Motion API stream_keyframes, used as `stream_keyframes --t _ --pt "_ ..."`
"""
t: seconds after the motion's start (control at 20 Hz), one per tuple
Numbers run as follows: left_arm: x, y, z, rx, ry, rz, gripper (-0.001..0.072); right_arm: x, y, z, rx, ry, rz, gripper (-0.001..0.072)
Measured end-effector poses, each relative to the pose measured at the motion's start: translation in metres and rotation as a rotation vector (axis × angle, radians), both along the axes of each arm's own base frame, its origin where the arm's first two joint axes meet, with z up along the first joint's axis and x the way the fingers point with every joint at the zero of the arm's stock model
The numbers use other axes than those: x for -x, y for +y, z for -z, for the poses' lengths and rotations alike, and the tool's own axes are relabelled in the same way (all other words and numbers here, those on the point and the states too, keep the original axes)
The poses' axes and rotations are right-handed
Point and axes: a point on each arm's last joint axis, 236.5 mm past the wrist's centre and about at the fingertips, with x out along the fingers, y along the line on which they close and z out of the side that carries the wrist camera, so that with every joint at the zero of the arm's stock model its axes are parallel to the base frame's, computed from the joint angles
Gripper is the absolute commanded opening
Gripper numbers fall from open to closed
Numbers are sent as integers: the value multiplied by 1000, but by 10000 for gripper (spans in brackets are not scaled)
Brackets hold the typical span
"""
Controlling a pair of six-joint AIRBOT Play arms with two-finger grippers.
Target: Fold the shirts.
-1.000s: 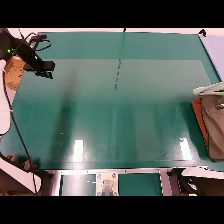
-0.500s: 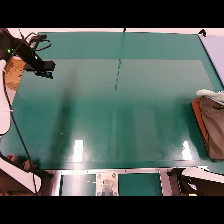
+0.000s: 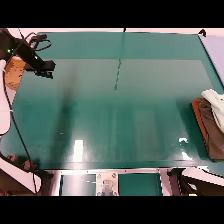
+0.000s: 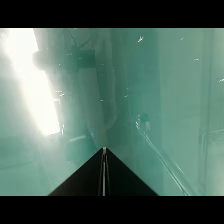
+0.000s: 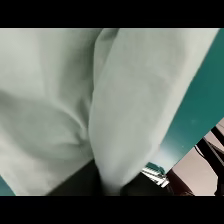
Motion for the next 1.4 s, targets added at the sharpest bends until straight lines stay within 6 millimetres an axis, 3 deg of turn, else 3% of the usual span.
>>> stream_keyframes --t 0.1,0.25,0.3,0.35,0.4,0.5,0.6,0.8,0.95,1.05,1.2,1.4 --pt "-1 0 0 0 -4 -1 23 3 -1 15 -1 13 -9 509" --pt "-3 0 -1 -1 -14 4 22 3 -4 17 13 17 -13 480" --pt "-3 0 -1 -2 -17 11 23 1 -7 13 26 6 -13 364" --pt "-3 0 -1 -3 -18 21 22 -5 -9 7 40 -9 -19 153" --pt "-2 0 -1 -5 -16 29 23 -16 -8 2 45 -45 -29 18" --pt "3 0 -2 -6 -4 44 22 -50 -1 -12 52 -142 -75 18" --pt "7 0 -8 -7 -5 48 22 -98 19 -23 39 -268 -162 18" --pt "28 -8 -22 26 6 38 22 -182 98 -38 -31 -451 -403 17" --pt "63 -20 -18 74 44 28 22 -209 184 -24 -103 -497 -619 17" --pt "95 -25 -9 93 69 12 22 -206 243 -3 -157 -496 -750 17" --pt "147 -30 7 111 99 -17 22 -185 322 32 -242 -489 -890 17" --pt "191 -32 17 117 85 -47 23 -167 385 55 -295 -513 -1008 18"
